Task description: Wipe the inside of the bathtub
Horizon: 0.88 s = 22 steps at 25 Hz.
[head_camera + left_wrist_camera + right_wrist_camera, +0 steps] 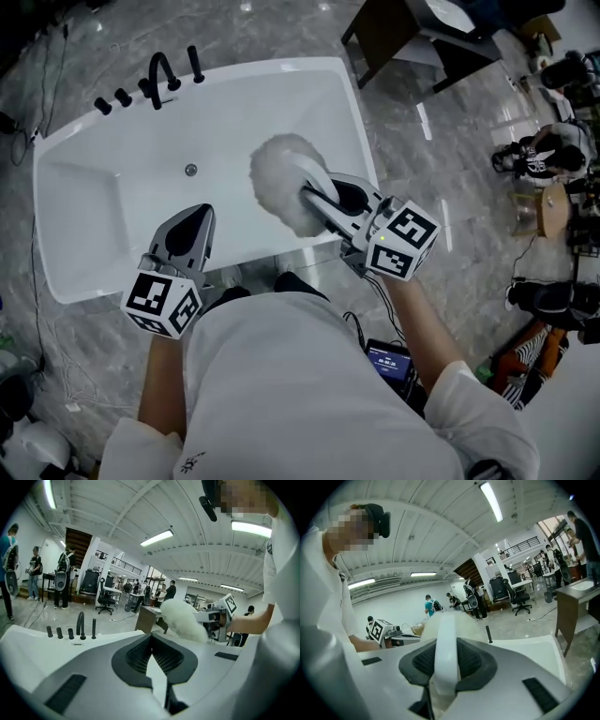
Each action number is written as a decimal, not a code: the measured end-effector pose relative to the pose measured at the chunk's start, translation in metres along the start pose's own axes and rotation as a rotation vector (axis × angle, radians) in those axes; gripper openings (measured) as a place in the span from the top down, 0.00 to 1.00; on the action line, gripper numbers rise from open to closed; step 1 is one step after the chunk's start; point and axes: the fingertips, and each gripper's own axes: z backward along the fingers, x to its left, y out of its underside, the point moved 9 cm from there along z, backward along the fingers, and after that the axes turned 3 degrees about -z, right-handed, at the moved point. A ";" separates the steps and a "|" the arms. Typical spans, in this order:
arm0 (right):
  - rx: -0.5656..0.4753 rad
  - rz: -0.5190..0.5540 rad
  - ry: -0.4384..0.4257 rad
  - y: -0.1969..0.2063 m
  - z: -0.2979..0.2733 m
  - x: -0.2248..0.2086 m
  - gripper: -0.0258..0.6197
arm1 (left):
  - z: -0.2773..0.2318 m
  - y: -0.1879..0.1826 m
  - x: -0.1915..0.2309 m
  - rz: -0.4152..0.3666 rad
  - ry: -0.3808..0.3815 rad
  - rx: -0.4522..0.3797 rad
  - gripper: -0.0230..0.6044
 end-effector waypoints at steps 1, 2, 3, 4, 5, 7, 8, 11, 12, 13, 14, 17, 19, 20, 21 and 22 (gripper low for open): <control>-0.012 0.000 0.003 0.000 0.002 0.005 0.82 | 0.005 -0.001 0.001 -0.001 -0.003 -0.003 0.95; -0.021 0.001 0.008 0.000 0.004 0.009 0.82 | 0.010 -0.003 0.001 -0.004 -0.005 -0.009 0.95; -0.029 0.003 0.012 0.002 0.006 0.014 0.82 | 0.015 -0.004 0.002 -0.010 -0.008 -0.017 0.95; -0.038 0.003 0.015 0.003 0.007 0.018 0.82 | 0.020 -0.005 0.002 -0.016 -0.009 -0.026 0.95; -0.046 0.002 0.016 0.004 0.008 0.021 0.82 | 0.024 -0.007 0.002 -0.024 -0.011 -0.036 0.95; -0.060 0.005 0.017 0.006 0.011 0.027 0.82 | 0.032 -0.011 0.002 -0.038 -0.014 -0.055 0.95; -0.065 0.011 0.017 0.005 0.012 0.030 0.82 | 0.034 -0.013 0.001 -0.043 -0.016 -0.062 0.95; -0.070 0.024 0.019 0.007 0.017 0.036 0.82 | 0.039 -0.015 -0.003 -0.053 -0.018 -0.075 0.95; -0.069 0.024 0.019 0.008 0.018 0.038 0.82 | 0.040 -0.013 -0.006 -0.051 -0.017 -0.077 0.95; -0.069 0.024 0.021 0.010 0.019 0.039 0.82 | 0.040 -0.011 -0.008 -0.047 -0.015 -0.077 0.95; -0.069 0.024 0.024 0.012 0.020 0.041 0.82 | 0.040 -0.008 -0.010 -0.043 -0.011 -0.076 0.95; -0.074 0.041 0.039 0.014 0.021 0.047 0.82 | 0.039 -0.002 -0.014 -0.038 0.002 -0.072 0.95; -0.082 0.056 0.046 0.013 0.022 0.050 0.82 | 0.040 0.002 -0.017 -0.039 0.004 -0.072 0.95; -0.085 0.061 0.047 0.013 0.023 0.052 0.82 | 0.041 0.004 -0.019 -0.039 0.005 -0.073 0.95; -0.087 0.063 0.047 0.013 0.026 0.053 0.82 | 0.041 0.005 -0.021 -0.038 0.005 -0.076 0.95; -0.087 0.064 0.049 0.013 0.028 0.055 0.82 | 0.042 0.005 -0.023 -0.036 0.003 -0.078 0.95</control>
